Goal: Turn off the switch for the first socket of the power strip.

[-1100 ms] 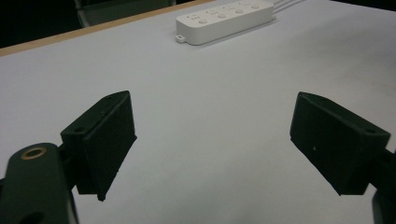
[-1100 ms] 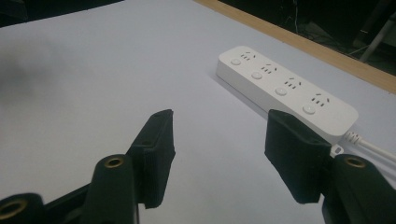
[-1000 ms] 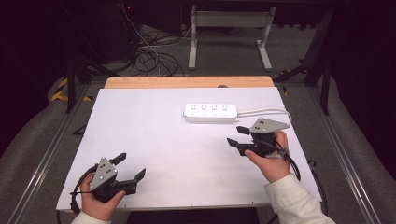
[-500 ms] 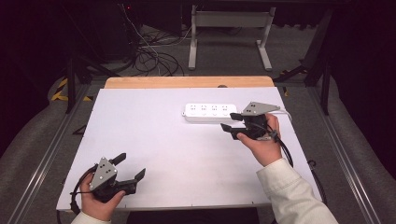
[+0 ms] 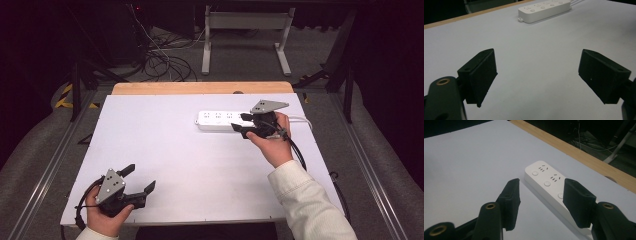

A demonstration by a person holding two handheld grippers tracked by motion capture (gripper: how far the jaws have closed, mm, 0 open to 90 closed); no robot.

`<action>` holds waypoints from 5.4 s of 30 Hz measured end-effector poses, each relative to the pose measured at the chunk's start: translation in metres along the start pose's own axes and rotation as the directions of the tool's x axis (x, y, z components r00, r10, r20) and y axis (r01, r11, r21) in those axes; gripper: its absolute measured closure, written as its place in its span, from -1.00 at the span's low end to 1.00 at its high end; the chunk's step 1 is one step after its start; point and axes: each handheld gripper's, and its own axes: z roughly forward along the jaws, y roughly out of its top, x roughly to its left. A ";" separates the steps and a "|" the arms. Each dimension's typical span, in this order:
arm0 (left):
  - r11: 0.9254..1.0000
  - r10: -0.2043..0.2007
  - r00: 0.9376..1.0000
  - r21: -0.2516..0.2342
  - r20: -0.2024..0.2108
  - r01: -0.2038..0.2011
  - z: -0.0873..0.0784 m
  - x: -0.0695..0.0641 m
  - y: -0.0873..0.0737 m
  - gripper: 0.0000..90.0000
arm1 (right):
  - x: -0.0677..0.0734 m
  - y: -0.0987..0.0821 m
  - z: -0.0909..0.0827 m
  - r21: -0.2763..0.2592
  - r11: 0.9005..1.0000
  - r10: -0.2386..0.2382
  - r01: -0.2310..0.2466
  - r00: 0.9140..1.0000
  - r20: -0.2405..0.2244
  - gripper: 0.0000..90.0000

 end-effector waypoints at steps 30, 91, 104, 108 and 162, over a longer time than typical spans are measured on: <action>1.000 -0.011 1.000 0.008 -0.027 0.011 -0.008 0.000 -0.005 -0.64 | -0.041 -0.012 0.079 0.137 0.989 0.034 -0.049 0.994 0.105 1.00; 1.000 -0.004 1.000 0.018 -0.027 0.004 -0.009 0.002 -0.006 -0.64 | -0.052 -0.034 0.092 0.224 0.968 0.064 -0.112 0.975 0.212 1.00; 1.000 -0.011 1.000 0.019 -0.023 0.011 -0.009 0.001 -0.006 -0.64 | -0.053 -0.033 0.092 0.218 0.963 0.114 -0.160 0.971 0.209 1.00; 1.000 -0.014 1.000 0.021 -0.022 0.015 -0.008 0.003 -0.006 -0.64 | -0.052 -0.023 0.079 0.117 0.981 0.132 -0.158 0.971 0.201 1.00; 0.999 -0.025 1.000 0.022 -0.015 0.025 -0.008 0.001 -0.006 -0.65 | -0.020 0.006 -0.027 -0.123 0.985 0.125 -0.121 0.992 0.025 -0.60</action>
